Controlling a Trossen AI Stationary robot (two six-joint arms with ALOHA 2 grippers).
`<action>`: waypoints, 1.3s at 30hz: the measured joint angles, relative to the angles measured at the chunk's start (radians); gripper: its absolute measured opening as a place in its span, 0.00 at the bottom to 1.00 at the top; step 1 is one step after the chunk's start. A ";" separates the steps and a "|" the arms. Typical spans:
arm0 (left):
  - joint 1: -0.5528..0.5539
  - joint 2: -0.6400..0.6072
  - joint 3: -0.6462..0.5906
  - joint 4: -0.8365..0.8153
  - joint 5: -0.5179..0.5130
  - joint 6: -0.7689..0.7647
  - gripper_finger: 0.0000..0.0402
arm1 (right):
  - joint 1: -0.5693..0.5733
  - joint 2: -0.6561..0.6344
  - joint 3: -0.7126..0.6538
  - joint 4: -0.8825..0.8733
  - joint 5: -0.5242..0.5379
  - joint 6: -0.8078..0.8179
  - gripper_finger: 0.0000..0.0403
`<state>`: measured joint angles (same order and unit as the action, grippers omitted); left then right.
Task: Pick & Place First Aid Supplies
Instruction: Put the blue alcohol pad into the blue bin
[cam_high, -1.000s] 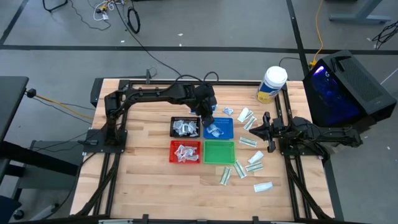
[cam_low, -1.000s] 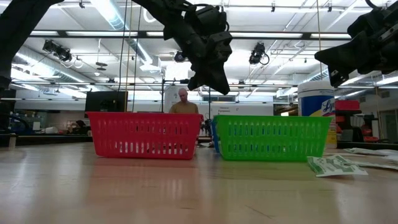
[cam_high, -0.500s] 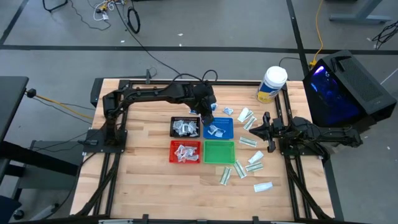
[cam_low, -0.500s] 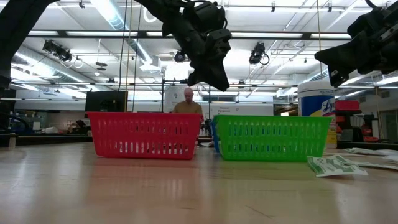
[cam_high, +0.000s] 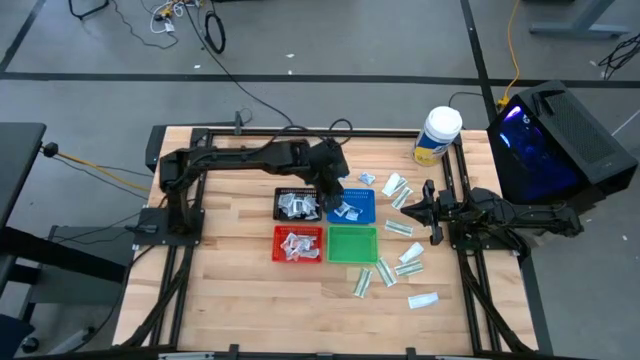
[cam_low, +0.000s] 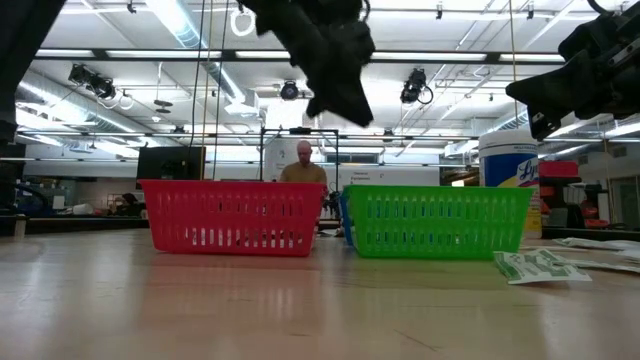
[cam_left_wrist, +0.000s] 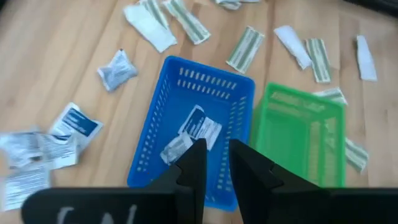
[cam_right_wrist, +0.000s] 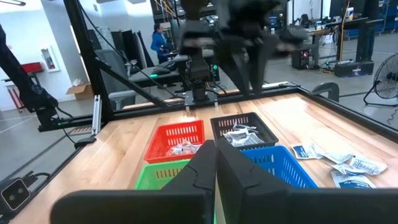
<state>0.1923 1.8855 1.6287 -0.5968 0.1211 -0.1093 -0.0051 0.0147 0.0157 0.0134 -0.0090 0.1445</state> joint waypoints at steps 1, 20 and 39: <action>-0.010 -0.014 0.000 0.002 -0.015 0.015 0.18 | 0.000 0.000 0.000 0.000 0.000 0.000 0.04; -0.123 -0.098 -0.010 0.007 -0.059 0.101 0.02 | 0.000 0.000 0.000 -0.001 0.000 0.000 0.04; -0.293 -0.174 -0.353 0.220 0.036 -0.102 0.02 | 0.000 0.000 0.000 0.000 0.000 0.000 0.04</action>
<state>-0.1004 1.7112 1.2752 -0.3763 0.1569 -0.2114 -0.0051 0.0143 0.0154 0.0133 -0.0090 0.1448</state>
